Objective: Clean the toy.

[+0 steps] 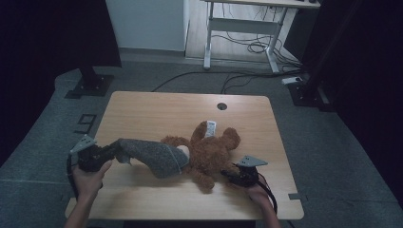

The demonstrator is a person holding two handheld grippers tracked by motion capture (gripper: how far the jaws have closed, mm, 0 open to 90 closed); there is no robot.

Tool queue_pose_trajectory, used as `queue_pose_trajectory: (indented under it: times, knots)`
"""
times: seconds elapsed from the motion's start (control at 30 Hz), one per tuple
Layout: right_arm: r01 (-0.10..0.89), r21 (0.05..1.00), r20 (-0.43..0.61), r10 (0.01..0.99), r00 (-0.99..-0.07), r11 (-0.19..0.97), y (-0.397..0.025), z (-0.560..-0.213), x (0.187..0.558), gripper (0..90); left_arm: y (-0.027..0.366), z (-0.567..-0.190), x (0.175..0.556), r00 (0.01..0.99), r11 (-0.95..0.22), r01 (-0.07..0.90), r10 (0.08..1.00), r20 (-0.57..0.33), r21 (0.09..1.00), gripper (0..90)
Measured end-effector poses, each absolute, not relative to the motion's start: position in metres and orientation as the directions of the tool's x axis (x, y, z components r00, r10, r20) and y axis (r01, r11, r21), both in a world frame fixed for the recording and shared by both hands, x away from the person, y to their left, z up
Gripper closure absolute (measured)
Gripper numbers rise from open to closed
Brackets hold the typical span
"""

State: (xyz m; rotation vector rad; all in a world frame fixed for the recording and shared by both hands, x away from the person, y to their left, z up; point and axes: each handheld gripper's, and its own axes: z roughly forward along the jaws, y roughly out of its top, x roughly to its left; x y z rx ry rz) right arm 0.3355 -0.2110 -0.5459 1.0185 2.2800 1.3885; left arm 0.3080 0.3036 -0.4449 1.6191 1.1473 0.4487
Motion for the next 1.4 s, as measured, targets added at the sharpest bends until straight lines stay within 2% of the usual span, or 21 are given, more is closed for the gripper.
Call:
queue_pose_trajectory:
  times: [0.4, 0.63, 0.83, 1.07, 1.4]
  knots:
    - [0.423, 0.86, 0.119, 0.693, -0.711, 0.287, -0.212, -0.546, 0.336, 55.0, 0.347, -0.438, 0.277, 0.431, 0.08, 0.408, 0.862, -0.269, 0.91, 80.4]
    - [0.423, 0.859, 0.12, 0.691, -0.713, 0.288, -0.212, -0.546, 0.337, 54.8, 0.362, -0.429, 0.256, 0.415, 0.055, 0.376, 0.883, -0.221, 0.925, 79.9]
    - [0.425, 0.859, 0.125, 0.687, -0.716, 0.286, -0.213, -0.547, 0.338, 54.4, 0.34, -0.459, 0.268, 0.449, -0.009, 0.468, 0.863, -0.23, 0.884, 79.1]
    - [0.424, 0.859, 0.127, 0.684, -0.718, 0.285, -0.213, -0.547, 0.338, 54.3, 0.315, -0.485, 0.289, 0.466, -0.037, 0.529, 0.848, -0.253, 0.848, 78.8]
    - [0.426, 0.859, 0.128, 0.685, -0.717, 0.286, -0.213, -0.547, 0.338, 54.1, 0.279, -0.507, 0.309, 0.499, -0.163, 0.589, 0.843, -0.199, 0.791, 74.1]
